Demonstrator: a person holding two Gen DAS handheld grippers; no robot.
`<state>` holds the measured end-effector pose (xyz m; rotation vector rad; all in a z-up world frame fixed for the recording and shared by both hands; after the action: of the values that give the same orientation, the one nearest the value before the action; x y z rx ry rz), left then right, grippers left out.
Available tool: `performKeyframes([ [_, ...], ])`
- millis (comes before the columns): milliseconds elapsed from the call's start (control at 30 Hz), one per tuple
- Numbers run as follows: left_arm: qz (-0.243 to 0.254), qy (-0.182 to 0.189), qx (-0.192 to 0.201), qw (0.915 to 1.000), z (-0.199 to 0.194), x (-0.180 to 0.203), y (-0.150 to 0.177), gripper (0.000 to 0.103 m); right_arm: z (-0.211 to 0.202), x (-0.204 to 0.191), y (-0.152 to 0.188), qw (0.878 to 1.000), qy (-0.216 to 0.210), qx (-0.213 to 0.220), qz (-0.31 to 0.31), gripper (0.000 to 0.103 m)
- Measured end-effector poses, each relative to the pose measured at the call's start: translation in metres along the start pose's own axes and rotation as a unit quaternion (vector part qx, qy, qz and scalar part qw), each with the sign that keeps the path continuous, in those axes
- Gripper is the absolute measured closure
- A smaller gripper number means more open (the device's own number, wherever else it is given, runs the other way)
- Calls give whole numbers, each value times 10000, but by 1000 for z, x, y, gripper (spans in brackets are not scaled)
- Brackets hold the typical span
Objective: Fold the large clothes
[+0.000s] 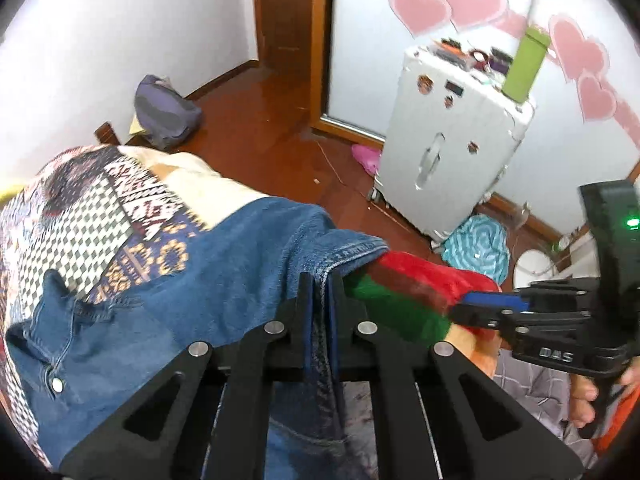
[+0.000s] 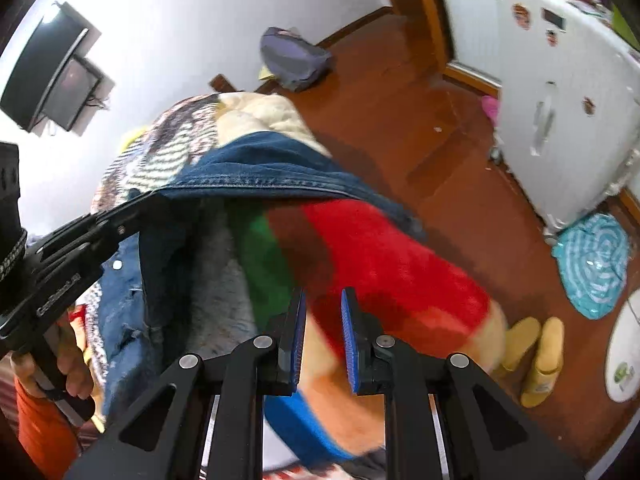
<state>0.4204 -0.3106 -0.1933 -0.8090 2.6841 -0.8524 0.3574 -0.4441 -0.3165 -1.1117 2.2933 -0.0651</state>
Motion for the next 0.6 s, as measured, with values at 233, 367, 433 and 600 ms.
performKeyframes([
  [233, -390, -50, 179, 9991, -29, -29, 32, 97, 47, -44, -14, 9974, -538, -454, 178, 89],
  [367, -532, -170, 48, 9984, -28, -43, 59, 99, 84, -62, -23, 9949, -628, -657, 446, 89],
  [433, -732, -261, -29, 9970, -27, -56, 78, 103, 95, -69, -31, 9946, -600, -558, 641, 89],
  [600, -1362, -190, -329, 9900, -30, -95, 132, 103, 98, -122, -39, 9910, -1221, -439, 341, 89],
])
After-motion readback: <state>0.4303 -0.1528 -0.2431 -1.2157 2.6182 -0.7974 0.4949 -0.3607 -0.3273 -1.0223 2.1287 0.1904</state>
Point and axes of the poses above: each gripper's, at about its wrist camera, not at the fingertips, and z roughly the way its jaws point, x to its right, y to its underside, the point moved 6 cm from there along z, roughly the way its jaws point, and after that the axes turned 9 degrees about z, right-handed, at the moved point
